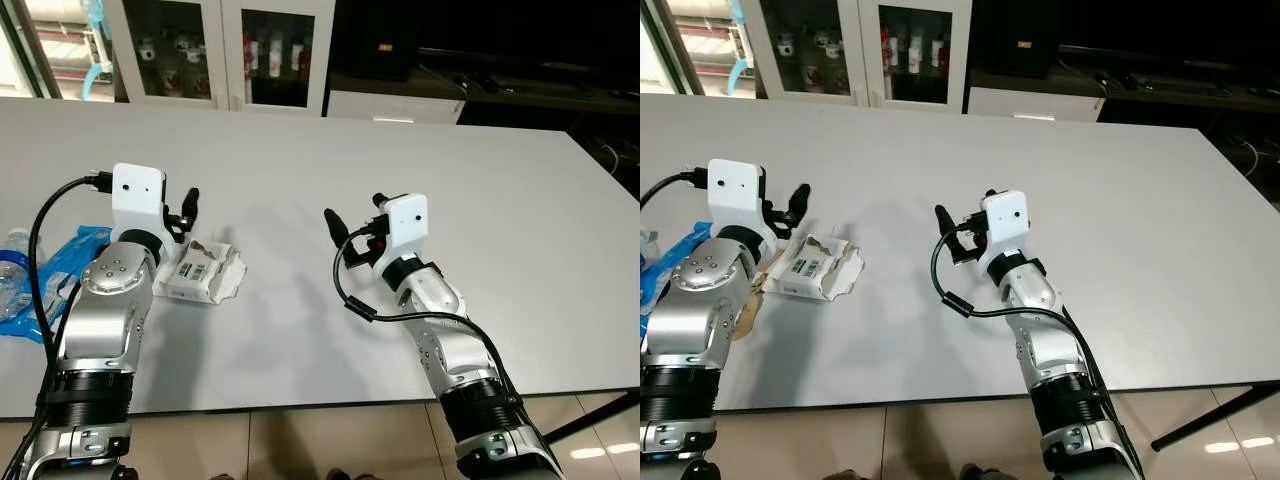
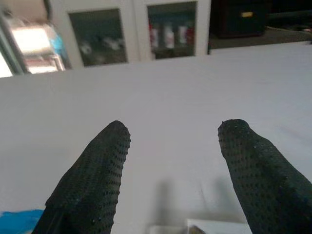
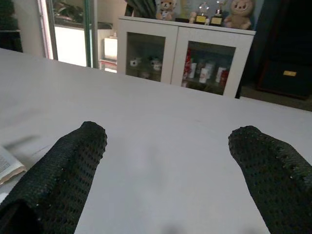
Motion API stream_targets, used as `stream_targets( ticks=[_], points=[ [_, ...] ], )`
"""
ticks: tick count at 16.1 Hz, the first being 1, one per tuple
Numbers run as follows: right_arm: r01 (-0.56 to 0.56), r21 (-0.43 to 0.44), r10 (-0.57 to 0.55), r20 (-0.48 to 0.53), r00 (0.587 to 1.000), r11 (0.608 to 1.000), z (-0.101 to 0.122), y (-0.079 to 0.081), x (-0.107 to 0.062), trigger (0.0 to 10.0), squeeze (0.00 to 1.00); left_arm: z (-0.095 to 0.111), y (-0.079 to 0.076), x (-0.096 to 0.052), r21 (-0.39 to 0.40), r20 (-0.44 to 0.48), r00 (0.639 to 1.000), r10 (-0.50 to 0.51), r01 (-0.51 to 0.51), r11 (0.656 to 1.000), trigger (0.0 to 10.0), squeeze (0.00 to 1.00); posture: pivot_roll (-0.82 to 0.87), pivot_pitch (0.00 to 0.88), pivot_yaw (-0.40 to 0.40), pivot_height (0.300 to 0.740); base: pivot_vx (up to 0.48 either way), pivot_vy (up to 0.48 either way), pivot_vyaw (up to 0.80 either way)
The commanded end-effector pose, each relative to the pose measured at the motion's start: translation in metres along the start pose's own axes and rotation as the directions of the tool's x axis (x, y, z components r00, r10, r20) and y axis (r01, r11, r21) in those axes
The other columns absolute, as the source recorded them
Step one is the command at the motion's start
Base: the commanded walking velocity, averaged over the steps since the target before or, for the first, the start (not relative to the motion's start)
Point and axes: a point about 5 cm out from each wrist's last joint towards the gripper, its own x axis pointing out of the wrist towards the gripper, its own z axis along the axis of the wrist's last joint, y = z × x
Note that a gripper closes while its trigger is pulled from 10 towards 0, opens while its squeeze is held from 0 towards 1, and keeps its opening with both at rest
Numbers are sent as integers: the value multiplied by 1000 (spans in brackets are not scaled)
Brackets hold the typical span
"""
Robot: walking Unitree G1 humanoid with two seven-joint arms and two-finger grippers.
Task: Picking trash to rubbish bin
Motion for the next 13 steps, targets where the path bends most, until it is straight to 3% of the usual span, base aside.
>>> stream_targets(
  ticks=[1, 3, 4, 6, 9, 13],
  points=[
    [-4, 0, 4, 2, 1000, 1000, 3, -2, -1, 10000, 0, 2, -3, -2, -56, -12, 997, -72, 71, 996, 10000, 0, 30, 37, -98, 740, 0, 0, 0],
    [-16, 0, 16, -6, 1000, 1000, 1, -1, -3, 10000, 0, 1, -3, -5, -84, -36, 990, -140, 137, 987, 10000, 0, 32, 34, -97, 740, 0, 0, 0],
    [-31, -1, 31, -21, 999, 1000, -2, 0, -4, 10000, 0, -3, 5, -11, -91, -76, 983, -167, 160, 983, 10000, 0, 32, 32, -96, 740, 0, 0, 0],
    [-39, 0, 39, -25, 999, 999, -3, 1, -4, 10000, 0, -5, 11, -14, -68, -111, 982, -151, 144, 987, 10000, 0, 34, 33, -97, 740, 0, 0, 0],
    [-65, 3, 65, -40, 997, 998, -6, 5, -6, 10000, 0, -4, 38, -29, -54, -239, 970, -36, 24, 998, 10000, 0, 50, 32, -94, 740, 0, 0, 0],
    [-93, 7, 93, -49, 994, 996, -9, 10, -6, 10000, 0, -12, 32, -53, -108, -349, 931, -108, 74, 991, 10000, 0, 64, 30, -90, 740, 0, 0, 0]
  ],
)
